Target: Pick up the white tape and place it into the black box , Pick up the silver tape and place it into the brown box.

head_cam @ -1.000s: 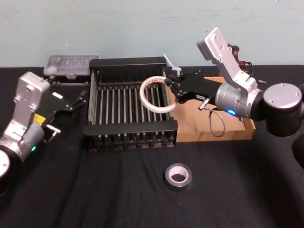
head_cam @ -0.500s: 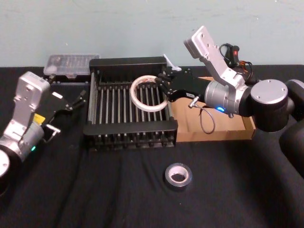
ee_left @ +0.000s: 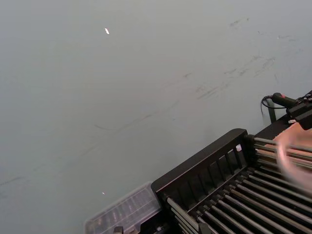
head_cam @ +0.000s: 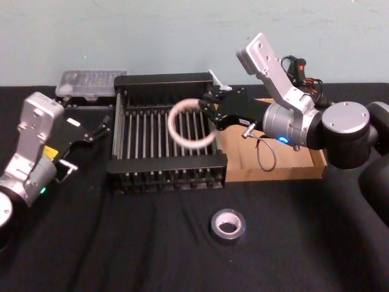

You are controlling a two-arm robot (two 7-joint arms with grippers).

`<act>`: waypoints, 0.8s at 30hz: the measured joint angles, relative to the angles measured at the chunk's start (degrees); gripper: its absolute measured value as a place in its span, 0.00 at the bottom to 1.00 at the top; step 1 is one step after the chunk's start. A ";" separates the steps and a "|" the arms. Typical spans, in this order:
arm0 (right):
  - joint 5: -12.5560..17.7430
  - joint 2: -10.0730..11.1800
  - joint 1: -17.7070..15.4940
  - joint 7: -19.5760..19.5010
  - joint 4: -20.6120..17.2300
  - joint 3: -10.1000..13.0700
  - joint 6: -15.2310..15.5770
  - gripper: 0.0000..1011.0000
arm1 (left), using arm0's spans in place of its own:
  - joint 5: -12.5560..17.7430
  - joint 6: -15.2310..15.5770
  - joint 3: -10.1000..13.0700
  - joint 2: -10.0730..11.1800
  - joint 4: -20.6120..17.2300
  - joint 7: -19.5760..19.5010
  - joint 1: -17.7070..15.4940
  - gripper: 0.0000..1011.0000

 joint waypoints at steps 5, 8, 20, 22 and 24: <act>0.02 0.02 -0.03 0.00 -0.05 0.03 0.02 0.27 | 0.00 0.00 0.00 0.00 0.00 0.00 0.00 0.99; 0.04 0.04 -0.05 0.00 -0.06 0.05 0.03 0.36 | 0.00 0.00 0.00 0.00 0.00 0.00 0.00 0.99; 0.09 0.09 -0.10 0.00 -0.13 0.05 0.09 0.74 | 0.00 0.00 0.00 0.00 0.00 0.00 0.00 0.99; 0.10 0.09 -0.10 0.00 -0.14 0.04 0.09 0.82 | 0.00 0.00 0.00 0.00 0.00 0.00 0.00 0.99; 0.09 0.09 -0.10 0.00 -0.14 0.04 0.09 0.88 | 0.00 0.00 0.00 0.00 0.00 0.00 0.00 0.99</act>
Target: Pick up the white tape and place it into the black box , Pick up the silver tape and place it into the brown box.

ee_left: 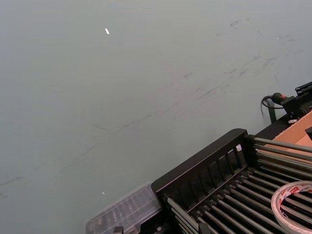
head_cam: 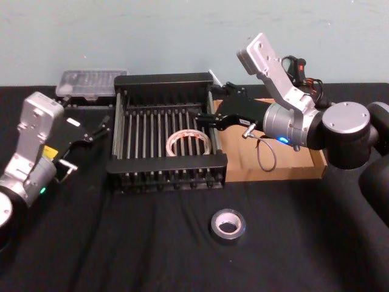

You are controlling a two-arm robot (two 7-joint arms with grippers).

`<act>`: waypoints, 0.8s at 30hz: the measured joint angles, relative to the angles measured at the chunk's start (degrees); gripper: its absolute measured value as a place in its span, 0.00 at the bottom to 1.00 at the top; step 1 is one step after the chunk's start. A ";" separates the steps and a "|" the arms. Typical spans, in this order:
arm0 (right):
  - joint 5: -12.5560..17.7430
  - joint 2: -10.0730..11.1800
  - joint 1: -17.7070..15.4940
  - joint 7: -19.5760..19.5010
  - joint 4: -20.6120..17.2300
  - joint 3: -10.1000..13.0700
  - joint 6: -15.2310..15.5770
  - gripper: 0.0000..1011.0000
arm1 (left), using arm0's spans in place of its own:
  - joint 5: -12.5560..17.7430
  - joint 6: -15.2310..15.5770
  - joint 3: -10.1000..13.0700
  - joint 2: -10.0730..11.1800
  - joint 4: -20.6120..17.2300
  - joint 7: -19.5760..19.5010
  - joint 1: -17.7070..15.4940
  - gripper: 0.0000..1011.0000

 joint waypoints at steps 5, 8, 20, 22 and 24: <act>0.00 0.02 -0.02 -0.02 -0.05 0.00 0.02 0.99 | 0.00 0.00 0.00 0.00 0.00 0.00 0.00 0.99; -0.03 0.24 -0.39 -0.38 -0.79 0.15 0.22 0.99 | 0.00 0.00 0.00 0.00 0.00 0.00 0.00 0.99; 1.29 3.88 -4.57 -1.69 -8.16 3.05 2.00 0.99 | 0.00 0.00 0.00 0.00 0.00 0.00 0.00 0.99; 1.78 5.12 -5.96 -1.82 -10.05 3.76 2.52 0.99 | 0.00 0.00 0.00 0.00 0.00 0.00 0.00 0.99; 2.14 6.10 -6.99 -1.87 -11.40 4.29 2.90 0.99 | 0.00 0.00 0.00 0.00 0.00 0.00 0.00 0.99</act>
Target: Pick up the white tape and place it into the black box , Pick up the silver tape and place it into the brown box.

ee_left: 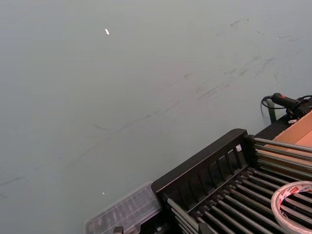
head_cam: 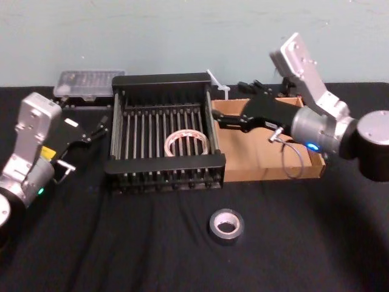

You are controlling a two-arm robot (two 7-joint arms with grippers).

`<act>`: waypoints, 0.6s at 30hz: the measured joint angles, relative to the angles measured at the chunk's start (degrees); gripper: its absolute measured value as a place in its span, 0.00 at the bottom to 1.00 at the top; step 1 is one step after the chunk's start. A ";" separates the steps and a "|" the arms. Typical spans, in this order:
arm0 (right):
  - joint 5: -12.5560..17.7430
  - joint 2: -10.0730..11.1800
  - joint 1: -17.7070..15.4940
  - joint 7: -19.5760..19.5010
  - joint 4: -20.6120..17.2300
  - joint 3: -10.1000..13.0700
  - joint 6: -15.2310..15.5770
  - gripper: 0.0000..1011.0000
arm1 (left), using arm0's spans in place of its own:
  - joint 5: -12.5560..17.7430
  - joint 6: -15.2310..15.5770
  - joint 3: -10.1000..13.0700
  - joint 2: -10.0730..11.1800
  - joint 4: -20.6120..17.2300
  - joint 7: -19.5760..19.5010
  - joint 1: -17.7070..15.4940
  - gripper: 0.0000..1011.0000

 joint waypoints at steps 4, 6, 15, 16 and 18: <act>1.09 2.75 -2.95 -0.25 -3.65 1.61 1.18 0.99 | 0.00 0.00 0.00 0.00 0.00 0.00 0.00 0.99; 1.55 3.69 -3.94 -0.27 -4.98 2.15 1.61 0.99 | 0.00 0.00 0.00 0.00 0.00 0.00 0.00 0.99; 3.56 9.10 -9.45 0.63 -11.37 3.82 3.34 0.99 | 0.00 0.00 0.00 0.00 0.00 0.00 0.00 0.99; 3.73 9.54 -9.93 0.76 -11.88 3.87 3.45 0.99 | 0.00 0.00 0.00 0.00 0.00 0.00 0.00 0.99; 4.23 10.84 -11.27 1.23 -13.35 3.92 3.87 0.99 | 0.00 0.00 0.00 0.00 0.00 0.00 0.00 0.99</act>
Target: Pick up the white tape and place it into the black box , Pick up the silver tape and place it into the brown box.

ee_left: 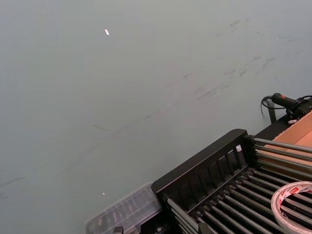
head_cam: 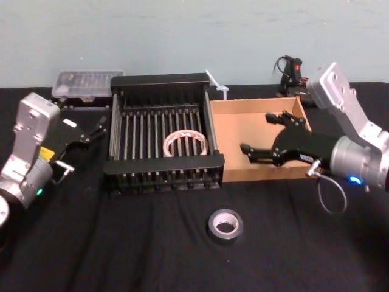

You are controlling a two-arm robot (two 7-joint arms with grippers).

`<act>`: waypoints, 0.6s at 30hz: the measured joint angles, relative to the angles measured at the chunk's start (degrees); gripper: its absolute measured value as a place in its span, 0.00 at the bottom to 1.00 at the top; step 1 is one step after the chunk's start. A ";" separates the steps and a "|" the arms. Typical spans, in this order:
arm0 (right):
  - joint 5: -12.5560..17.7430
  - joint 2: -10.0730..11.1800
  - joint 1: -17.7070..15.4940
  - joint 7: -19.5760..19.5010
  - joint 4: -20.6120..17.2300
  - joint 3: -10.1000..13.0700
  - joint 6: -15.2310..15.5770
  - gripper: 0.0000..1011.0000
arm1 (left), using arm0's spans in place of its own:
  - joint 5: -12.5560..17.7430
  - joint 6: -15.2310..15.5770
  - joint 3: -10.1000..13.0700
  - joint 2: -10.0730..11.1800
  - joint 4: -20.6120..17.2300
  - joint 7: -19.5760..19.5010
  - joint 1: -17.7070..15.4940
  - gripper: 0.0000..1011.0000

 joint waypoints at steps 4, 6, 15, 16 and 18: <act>0.73 1.77 -1.56 0.90 -1.84 -0.17 0.52 0.99 | 0.00 0.00 0.00 0.00 0.00 0.00 0.00 0.99; 0.95 2.42 -1.97 1.39 -2.43 -0.50 0.75 0.99 | 0.00 0.00 0.00 0.00 0.00 0.00 0.00 0.99; 1.38 4.84 -1.87 5.19 -3.40 -4.77 2.39 0.99 | 0.00 0.00 0.00 0.00 0.00 0.00 0.00 0.99; 1.40 4.88 -1.77 5.32 -3.40 -5.08 2.64 0.99 | 0.00 0.00 0.00 0.00 0.00 0.00 0.00 0.99; 1.47 4.93 -1.61 5.54 -3.36 -5.63 3.05 0.99 | 0.00 0.00 0.00 0.00 0.00 0.00 0.00 0.99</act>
